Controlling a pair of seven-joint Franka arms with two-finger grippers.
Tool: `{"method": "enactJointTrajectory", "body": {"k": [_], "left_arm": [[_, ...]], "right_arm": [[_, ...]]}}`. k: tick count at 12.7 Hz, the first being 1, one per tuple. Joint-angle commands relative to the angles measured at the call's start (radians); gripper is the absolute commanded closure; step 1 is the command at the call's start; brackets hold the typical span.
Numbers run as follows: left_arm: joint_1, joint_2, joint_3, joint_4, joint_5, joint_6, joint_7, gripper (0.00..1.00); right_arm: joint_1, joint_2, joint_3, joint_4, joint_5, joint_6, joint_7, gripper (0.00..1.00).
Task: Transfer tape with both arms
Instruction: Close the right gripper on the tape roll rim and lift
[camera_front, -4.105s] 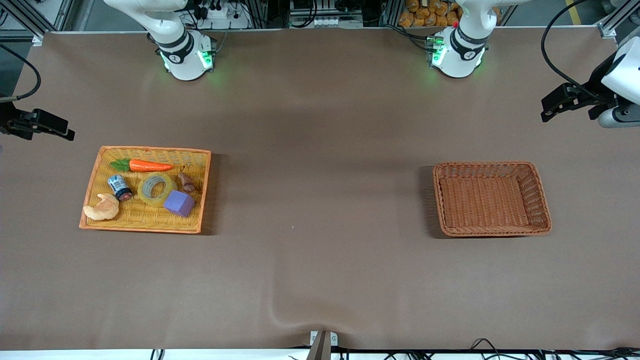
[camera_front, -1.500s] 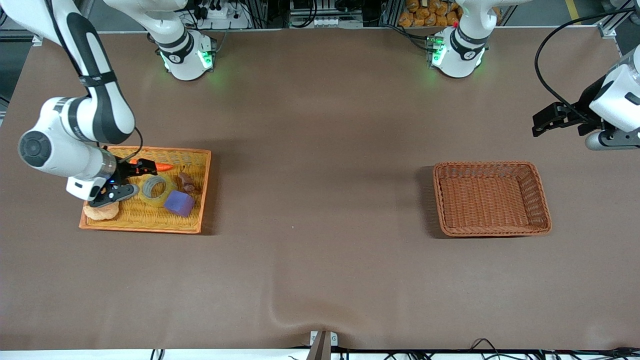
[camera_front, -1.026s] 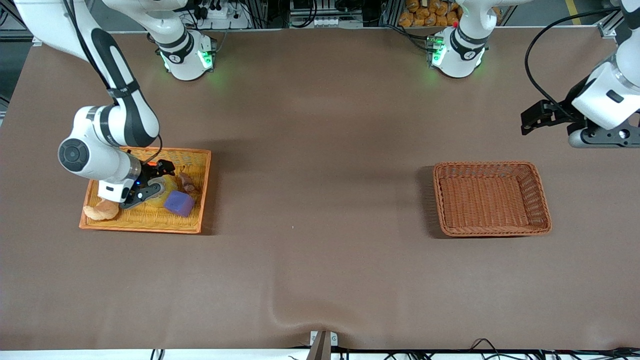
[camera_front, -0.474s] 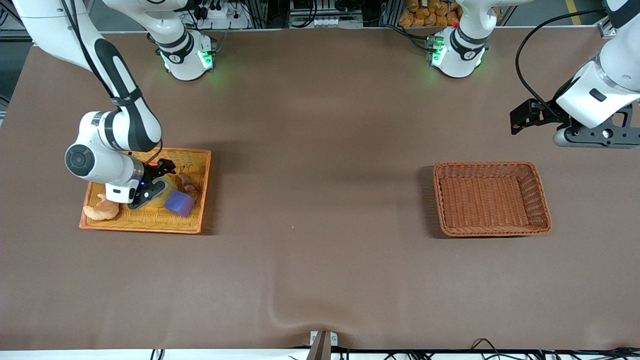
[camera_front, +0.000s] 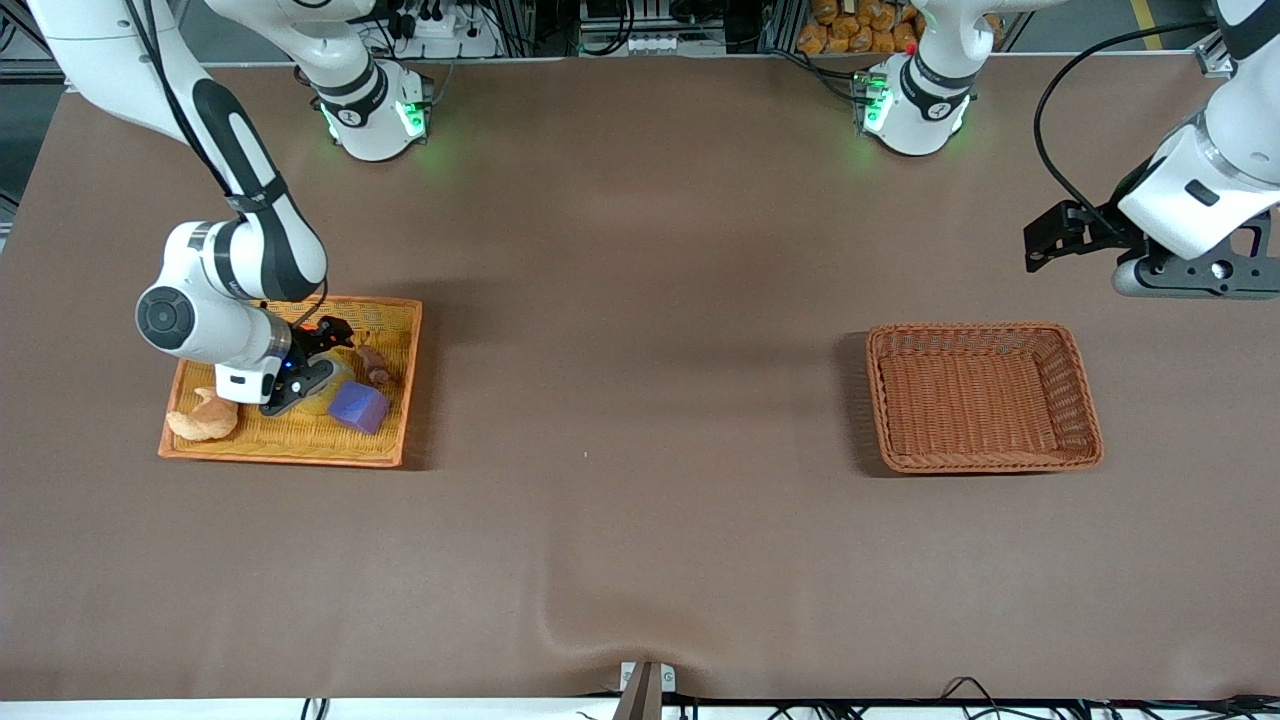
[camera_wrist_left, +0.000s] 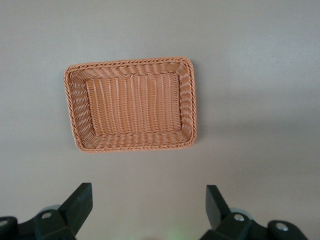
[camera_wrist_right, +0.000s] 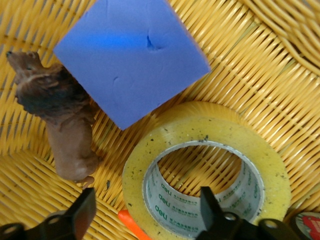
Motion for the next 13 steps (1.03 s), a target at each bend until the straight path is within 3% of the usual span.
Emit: {"method": "enactJointTrajectory", "body": {"k": [1,3,6,7,10,13], "left_arm": [[0.01,0.006,0.0,0.01,-0.021,0.003,0.023,0.0],[0.01,0.006,0.0,0.012,-0.021,0.003,0.025,0.0],[0.008,0.019,0.0,0.016,-0.021,0.037,0.014,0.0],[0.009,0.019,0.0,0.016,-0.021,0.039,0.014,0.0],[0.005,0.019,0.0,0.016,-0.019,0.039,0.008,0.0],[0.01,0.019,0.005,0.018,-0.016,0.039,0.021,0.0]], "right_arm": [[-0.01,-0.004,0.004,-0.011,-0.003,0.014,-0.004,0.43],[-0.01,-0.002,0.004,-0.013,-0.003,0.014,0.003,0.49],[-0.009,-0.022,0.004,0.013,-0.002,-0.043,0.007,0.95],[-0.007,-0.036,0.004,0.041,-0.002,-0.093,0.019,1.0],[0.01,-0.071,0.004,0.159,-0.005,-0.271,0.076,1.0],[0.043,-0.068,0.005,0.37,-0.005,-0.489,0.134,1.0]]}}
